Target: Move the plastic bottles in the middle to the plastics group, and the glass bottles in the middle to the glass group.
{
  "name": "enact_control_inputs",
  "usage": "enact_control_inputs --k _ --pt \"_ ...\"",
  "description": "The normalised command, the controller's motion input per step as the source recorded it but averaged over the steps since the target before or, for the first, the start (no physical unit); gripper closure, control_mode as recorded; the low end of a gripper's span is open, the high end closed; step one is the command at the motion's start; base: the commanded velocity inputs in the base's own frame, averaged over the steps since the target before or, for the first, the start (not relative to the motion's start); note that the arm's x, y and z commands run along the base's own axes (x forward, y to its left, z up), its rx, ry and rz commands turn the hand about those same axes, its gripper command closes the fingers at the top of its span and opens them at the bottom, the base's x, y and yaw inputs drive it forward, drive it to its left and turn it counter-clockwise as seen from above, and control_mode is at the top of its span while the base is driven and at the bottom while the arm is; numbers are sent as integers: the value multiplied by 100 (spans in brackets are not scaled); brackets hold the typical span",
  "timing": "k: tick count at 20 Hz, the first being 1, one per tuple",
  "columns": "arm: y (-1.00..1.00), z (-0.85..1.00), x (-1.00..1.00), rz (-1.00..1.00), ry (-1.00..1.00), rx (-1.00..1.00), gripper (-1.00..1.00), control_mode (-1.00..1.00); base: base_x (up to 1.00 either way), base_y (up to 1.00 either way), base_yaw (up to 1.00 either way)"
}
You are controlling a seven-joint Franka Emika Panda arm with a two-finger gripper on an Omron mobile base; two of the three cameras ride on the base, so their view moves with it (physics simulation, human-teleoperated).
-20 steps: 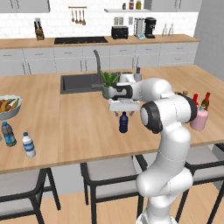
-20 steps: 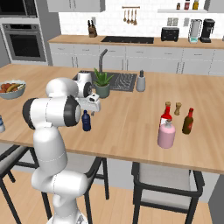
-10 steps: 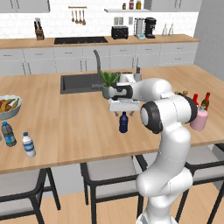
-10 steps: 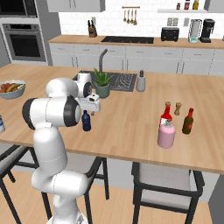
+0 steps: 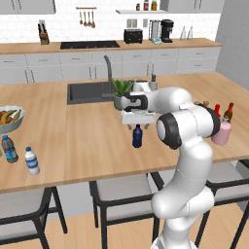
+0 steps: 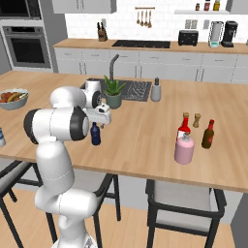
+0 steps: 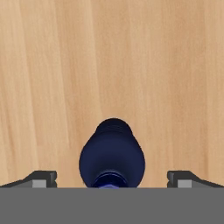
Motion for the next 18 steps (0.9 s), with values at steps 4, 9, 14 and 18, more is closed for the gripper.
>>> enact_control_inputs --k 4,9,14,18 --pt "0 0 -9 0 0 0 -100 -100 0 0 0" --pt "0 0 0 0 0 0 100 -100 0 0 0" --pt "0 0 7 0 0 0 100 -100 0 0 0" --pt "0 0 0 0 0 0 100 -100 0 0 0"
